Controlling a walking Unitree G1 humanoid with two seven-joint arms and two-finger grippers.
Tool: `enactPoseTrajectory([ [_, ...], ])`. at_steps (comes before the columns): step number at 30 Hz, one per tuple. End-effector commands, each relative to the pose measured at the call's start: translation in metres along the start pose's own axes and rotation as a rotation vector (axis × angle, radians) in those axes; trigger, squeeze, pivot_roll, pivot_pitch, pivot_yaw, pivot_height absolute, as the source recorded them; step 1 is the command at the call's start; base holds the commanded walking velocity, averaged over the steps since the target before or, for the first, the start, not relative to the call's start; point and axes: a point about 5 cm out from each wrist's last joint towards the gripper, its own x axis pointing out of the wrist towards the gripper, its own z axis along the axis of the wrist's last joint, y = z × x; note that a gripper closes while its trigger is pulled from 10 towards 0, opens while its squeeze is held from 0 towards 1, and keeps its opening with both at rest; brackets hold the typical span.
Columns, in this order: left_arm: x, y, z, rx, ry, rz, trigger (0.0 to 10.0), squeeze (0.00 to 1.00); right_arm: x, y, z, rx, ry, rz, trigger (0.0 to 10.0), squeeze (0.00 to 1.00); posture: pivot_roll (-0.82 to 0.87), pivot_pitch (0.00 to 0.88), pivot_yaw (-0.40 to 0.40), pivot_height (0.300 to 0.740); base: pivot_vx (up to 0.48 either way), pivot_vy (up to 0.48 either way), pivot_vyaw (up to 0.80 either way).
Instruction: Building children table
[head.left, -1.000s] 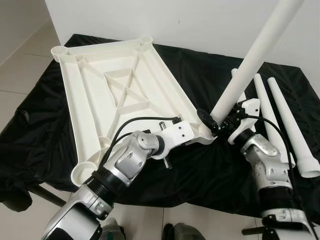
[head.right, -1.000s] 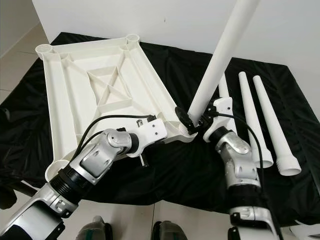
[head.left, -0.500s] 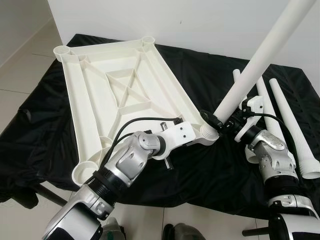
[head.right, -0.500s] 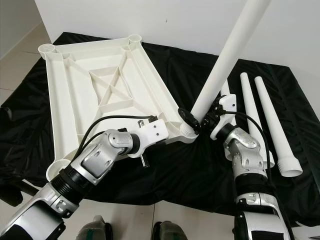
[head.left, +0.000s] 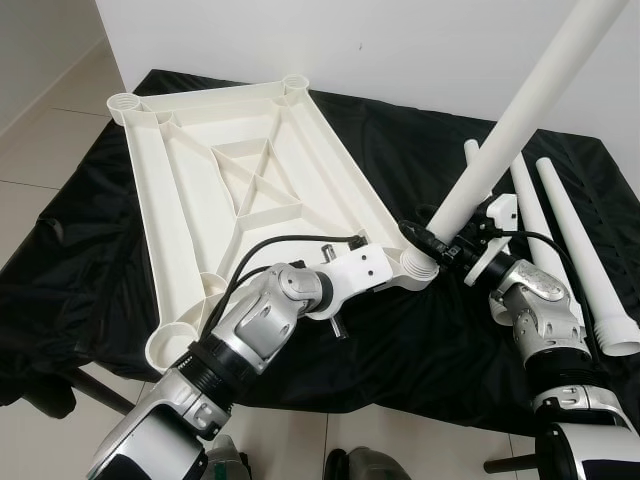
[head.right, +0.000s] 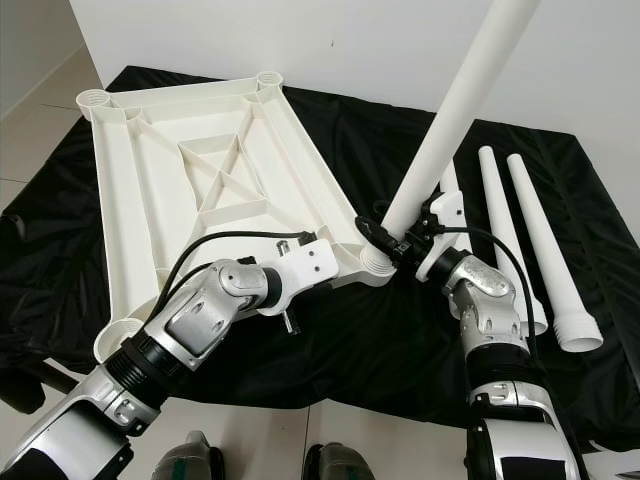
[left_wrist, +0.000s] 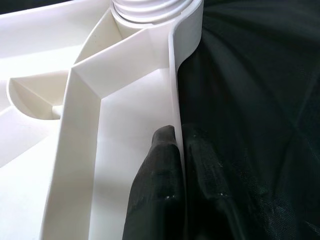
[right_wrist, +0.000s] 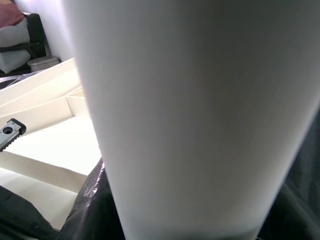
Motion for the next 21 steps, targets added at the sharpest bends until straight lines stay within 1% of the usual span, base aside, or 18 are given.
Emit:
enactPoseTrajectory([
  [1, -0.002, 0.002, 0.003, 0.034, -0.009, 0.021, 10.0, 0.0, -0.014, -0.002, -0.018, 0.064, 0.075, -0.077, 10.0, 0.0, -0.03, 0.021, -0.051, 0.74, 0.0, 0.0, 0.0],
  [2, -0.002, 0.002, 0.003, 0.034, -0.009, 0.021, 10.0, 0.0, -0.014, -0.002, -0.018, 0.064, 0.075, -0.077, 10.0, 0.0, -0.03, 0.021, -0.051, 0.74, 0.0, 0.0, 0.0],
  [4, -0.002, 0.001, 0.003, 0.033, -0.009, 0.018, 10.0, 0.0, -0.012, 0.005, -0.021, 0.082, 0.061, -0.107, 10.0, 0.0, -0.03, 0.026, -0.051, 0.74, 0.0, 0.0, 0.0],
  [7, -0.002, 0.0, 0.003, 0.032, -0.009, 0.017, 10.0, 0.0, -0.01, 0.009, -0.021, 0.09, 0.052, -0.122, 10.0, 0.0, -0.03, 0.027, -0.05, 0.74, 0.0, 0.0, 0.0],
  [8, -0.002, 0.0, 0.002, 0.032, -0.008, 0.016, 10.0, 0.0, -0.008, 0.012, -0.022, 0.09, 0.036, -0.161, 10.0, 0.0, -0.03, 0.028, -0.052, 0.74, 0.0, 0.0, 0.0],
  [9, -0.002, 0.0, 0.002, 0.032, -0.008, 0.016, 10.0, 0.0, -0.008, 0.012, -0.022, 0.09, 0.036, -0.161, 10.0, 0.0, -0.03, 0.028, -0.052, 0.74, 0.0, 0.0, 0.0],
  [11, -0.002, 0.0, 0.002, 0.03, -0.008, 0.016, 10.0, 0.0, -0.002, 0.018, -0.021, 0.088, 0.013, -0.247, 10.0, 0.0, -0.03, 0.029, -0.049, 0.74, 0.0, 0.0, 0.0],
  [13, -0.002, 0.0, 0.002, 0.03, -0.008, 0.016, 10.0, 0.0, -0.002, 0.018, -0.021, 0.088, 0.013, -0.247, 10.0, 0.0, -0.03, 0.029, -0.049, 0.74, 0.0, 0.0, 0.0],
  [14, -0.002, 0.0, 0.002, 0.03, -0.008, 0.016, 10.0, 0.0, 0.0, 0.021, -0.021, 0.09, 0.012, -0.272, 10.0, 0.0, -0.03, 0.029, -0.049, 0.74, 0.0, 0.0, 0.0],
  [15, -0.002, 0.0, 0.002, 0.033, -0.008, 0.015, 10.0, 0.0, 0.005, 0.027, -0.02, 0.09, -0.008, -0.335, 10.0, 0.0, -0.03, 0.028, -0.046, 0.74, 0.0, 0.0, 0.0],
  [17, -0.002, 0.0, 0.002, 0.033, -0.008, 0.015, 10.0, 0.0, 0.005, 0.027, -0.02, 0.09, -0.008, -0.335, 10.0, 0.0, -0.03, 0.028, -0.046, 0.74, 0.0, 0.0, 0.0],
  [18, -0.002, 0.0, 0.002, 0.035, -0.007, 0.014, 10.0, 0.0, 0.007, 0.029, -0.02, 0.089, -0.015, -0.362, 10.0, 0.0, -0.03, 0.028, -0.046, 0.74, 0.0, 0.0, 0.0],
  [21, -0.002, 0.0, 0.002, 0.036, -0.007, 0.014, 10.0, 0.0, 0.007, 0.03, -0.019, 0.09, -0.018, -0.379, 10.0, 0.0, -0.03, 0.028, -0.046, 0.74, 0.0, 0.0, 0.0],
])
